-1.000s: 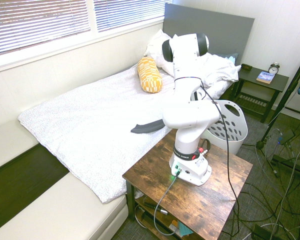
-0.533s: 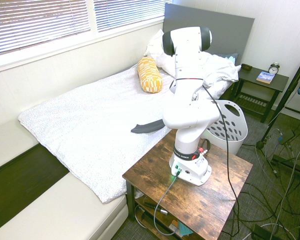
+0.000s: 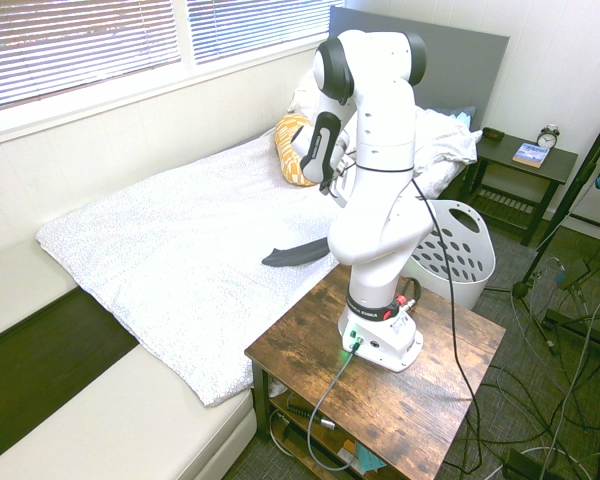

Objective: Put my clothes in the laundry bag

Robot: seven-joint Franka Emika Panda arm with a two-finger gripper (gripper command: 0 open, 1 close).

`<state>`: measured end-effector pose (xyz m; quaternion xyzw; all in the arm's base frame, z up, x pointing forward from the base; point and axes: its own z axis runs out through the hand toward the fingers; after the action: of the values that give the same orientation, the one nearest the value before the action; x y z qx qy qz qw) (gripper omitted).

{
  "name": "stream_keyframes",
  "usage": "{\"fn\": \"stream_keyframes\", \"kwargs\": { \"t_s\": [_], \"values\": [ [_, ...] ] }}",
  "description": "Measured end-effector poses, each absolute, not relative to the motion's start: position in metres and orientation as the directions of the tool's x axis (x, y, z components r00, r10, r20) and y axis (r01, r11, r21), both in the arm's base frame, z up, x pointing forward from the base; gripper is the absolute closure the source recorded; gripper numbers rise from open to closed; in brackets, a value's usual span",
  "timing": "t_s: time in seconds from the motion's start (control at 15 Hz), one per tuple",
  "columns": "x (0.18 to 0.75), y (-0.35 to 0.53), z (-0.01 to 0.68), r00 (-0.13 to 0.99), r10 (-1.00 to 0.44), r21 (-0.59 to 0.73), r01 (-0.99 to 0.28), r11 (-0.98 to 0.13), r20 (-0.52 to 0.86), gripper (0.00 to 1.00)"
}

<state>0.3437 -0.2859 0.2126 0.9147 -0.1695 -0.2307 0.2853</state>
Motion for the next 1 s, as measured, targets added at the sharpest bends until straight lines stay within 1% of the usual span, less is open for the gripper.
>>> {"fn": "stream_keyframes", "kwargs": {
  "t_s": [0.2, 0.33, 0.53, 0.67, 0.87, 1.0],
  "values": [
    [0.350, -0.251, 0.180, 0.866, -0.445, 0.591, -0.239, -0.770, -0.229, 0.00],
    [0.348, -0.248, 0.156, 0.893, -0.436, 0.592, -0.292, -0.751, -0.114, 0.00],
    [0.345, -0.250, 0.135, 0.919, -0.393, 0.624, -0.317, -0.714, 0.018, 0.00],
    [0.338, -0.245, 0.117, 0.931, -0.361, 0.657, -0.304, -0.690, 0.051, 0.00],
    [0.325, -0.239, 0.096, 0.936, -0.351, 0.676, -0.275, -0.684, 0.026, 0.00],
    [0.322, -0.246, 0.093, 0.938, -0.340, 0.721, -0.277, -0.635, 0.060, 0.00]
  ]
}}
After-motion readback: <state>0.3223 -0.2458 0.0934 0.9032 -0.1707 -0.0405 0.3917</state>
